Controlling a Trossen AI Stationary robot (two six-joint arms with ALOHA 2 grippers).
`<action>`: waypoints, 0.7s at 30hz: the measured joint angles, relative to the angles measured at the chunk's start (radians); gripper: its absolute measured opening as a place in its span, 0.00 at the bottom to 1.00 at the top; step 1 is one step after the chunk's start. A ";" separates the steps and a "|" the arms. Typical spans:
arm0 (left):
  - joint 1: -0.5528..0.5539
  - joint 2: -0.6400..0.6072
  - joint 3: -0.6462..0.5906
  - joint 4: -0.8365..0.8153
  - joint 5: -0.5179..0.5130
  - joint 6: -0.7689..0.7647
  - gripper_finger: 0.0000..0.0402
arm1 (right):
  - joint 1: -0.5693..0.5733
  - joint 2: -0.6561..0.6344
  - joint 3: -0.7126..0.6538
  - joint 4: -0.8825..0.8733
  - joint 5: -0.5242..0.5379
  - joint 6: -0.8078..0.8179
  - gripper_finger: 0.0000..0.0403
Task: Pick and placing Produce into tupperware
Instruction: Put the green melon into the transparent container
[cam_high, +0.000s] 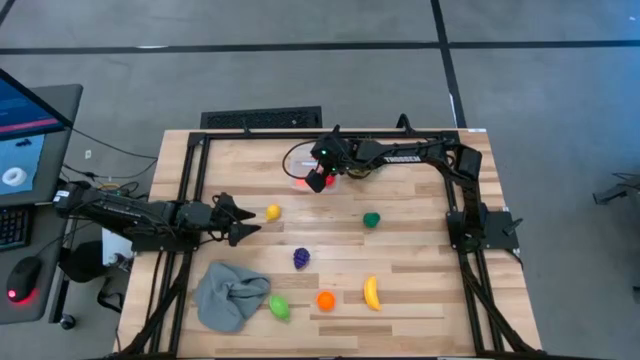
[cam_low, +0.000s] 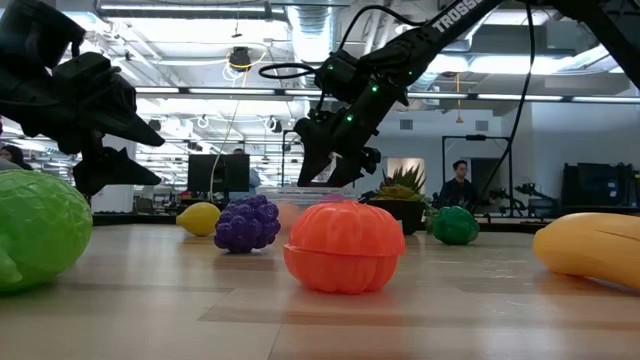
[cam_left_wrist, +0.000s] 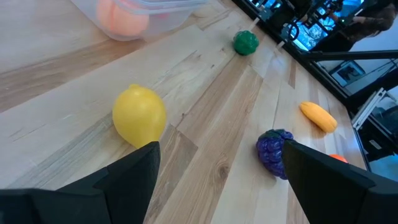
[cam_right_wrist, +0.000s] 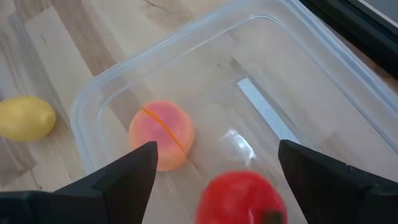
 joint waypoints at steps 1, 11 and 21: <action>0.000 0.000 0.000 0.000 0.000 0.000 0.80 | 0.000 0.000 0.000 0.000 0.000 0.000 0.89; 0.000 0.000 0.000 0.000 -0.004 0.000 0.80 | 0.006 0.000 0.000 -0.004 -0.039 -0.005 0.84; 0.000 0.000 0.000 0.000 -0.003 0.000 0.80 | 0.011 0.000 0.000 -0.006 -0.048 -0.009 0.84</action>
